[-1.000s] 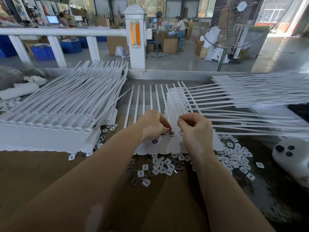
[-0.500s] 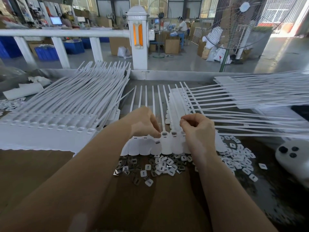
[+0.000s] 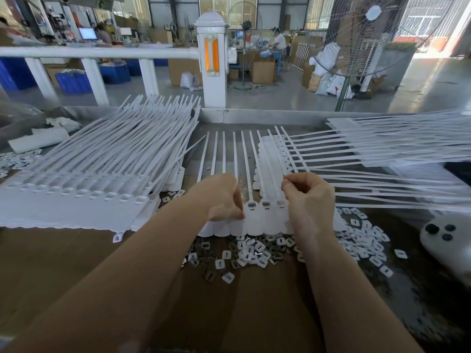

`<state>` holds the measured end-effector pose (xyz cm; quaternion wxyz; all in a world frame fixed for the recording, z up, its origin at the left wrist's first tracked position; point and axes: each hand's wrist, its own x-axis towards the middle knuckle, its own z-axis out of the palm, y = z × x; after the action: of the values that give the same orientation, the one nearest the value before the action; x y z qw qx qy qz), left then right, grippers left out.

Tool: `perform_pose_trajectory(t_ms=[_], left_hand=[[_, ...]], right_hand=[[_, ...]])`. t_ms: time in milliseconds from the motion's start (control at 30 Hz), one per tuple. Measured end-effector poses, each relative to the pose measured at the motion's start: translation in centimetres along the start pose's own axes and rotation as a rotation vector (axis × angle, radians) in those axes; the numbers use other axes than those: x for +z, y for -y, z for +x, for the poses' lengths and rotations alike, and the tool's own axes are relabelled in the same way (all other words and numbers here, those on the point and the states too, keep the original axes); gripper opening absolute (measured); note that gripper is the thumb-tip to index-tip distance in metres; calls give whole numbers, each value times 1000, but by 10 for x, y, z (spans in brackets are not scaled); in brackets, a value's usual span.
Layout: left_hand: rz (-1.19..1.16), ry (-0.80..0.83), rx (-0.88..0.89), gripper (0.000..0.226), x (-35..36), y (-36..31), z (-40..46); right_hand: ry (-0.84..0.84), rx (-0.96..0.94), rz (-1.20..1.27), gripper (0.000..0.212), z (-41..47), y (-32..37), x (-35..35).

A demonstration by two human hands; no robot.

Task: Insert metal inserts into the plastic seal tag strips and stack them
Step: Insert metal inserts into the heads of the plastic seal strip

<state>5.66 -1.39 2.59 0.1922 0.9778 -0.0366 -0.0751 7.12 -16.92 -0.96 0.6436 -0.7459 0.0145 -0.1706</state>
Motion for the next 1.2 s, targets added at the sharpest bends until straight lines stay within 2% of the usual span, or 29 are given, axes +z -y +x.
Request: perform_pose_trajectory(t_ms=[333, 600, 900, 1200], left_hand=[[74, -187, 53, 10, 13, 3, -9], [-4, -155, 46, 4, 16, 7, -9], [-12, -196, 92, 3, 18, 9, -10], [-46, -214, 115, 10, 21, 7, -14]], right_hand=[[9, -14, -8, 12, -2, -2, 0], [23, -35, -57, 12, -1, -3, 1], [288, -281, -391, 6, -12, 0, 9], [381, -291, -429, 11, -13, -2, 8]])
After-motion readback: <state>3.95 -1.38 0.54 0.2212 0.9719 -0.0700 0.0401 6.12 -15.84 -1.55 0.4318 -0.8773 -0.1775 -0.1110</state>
